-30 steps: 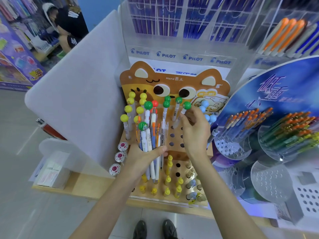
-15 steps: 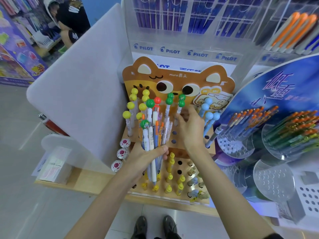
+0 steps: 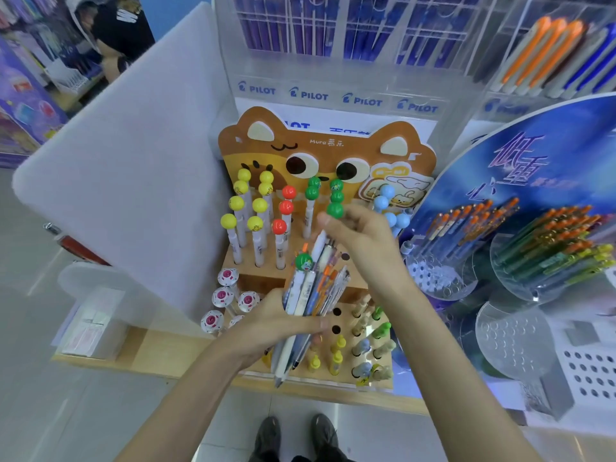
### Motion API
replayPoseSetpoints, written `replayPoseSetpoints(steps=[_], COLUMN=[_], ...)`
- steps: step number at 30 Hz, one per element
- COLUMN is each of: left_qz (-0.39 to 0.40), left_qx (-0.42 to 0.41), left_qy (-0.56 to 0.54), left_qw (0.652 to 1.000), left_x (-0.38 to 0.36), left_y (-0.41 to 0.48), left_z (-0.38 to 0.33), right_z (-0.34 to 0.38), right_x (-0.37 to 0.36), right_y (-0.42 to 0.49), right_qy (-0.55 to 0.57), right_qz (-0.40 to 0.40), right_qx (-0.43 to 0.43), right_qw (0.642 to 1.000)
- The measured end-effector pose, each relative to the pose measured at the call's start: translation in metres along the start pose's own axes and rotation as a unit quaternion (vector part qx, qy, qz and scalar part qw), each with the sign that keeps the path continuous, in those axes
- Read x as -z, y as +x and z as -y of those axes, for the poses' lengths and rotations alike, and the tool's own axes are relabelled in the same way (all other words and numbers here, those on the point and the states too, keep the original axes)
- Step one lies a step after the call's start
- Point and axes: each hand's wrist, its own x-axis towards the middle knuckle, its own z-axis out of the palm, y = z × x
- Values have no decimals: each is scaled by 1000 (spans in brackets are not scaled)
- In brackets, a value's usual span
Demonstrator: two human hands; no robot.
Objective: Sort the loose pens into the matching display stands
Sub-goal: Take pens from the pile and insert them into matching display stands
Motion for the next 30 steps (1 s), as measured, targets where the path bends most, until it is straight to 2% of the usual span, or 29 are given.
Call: replayPoseSetpoints(steps=[7, 10, 16, 21, 25, 30], left_qz=[-11, -36, -124, -109, -109, -132], left_qx=[11, 22, 36, 21, 13, 7], left_qy=[17, 31, 10, 16, 3, -1], left_qw=[1000, 999, 992, 994, 994, 991], left_x=[3, 5, 13, 17, 18, 15], left_y=[-6, -10, -16, -18, -19, -19], left_z=[4, 6, 12, 12, 14, 14], right_z=[27, 22, -15, -31, -36, -42], right_x=[16, 20, -4, -11, -19, -28], right_y=[13, 19, 22, 26, 30, 32], right_qy=[57, -13, -99, -131, -161, -266], right_qz=[-140, -176, -145, -132, -79, -79], right_qx=[93, 133, 114, 101, 101, 121], right_qw=[984, 975, 978, 977, 979, 953])
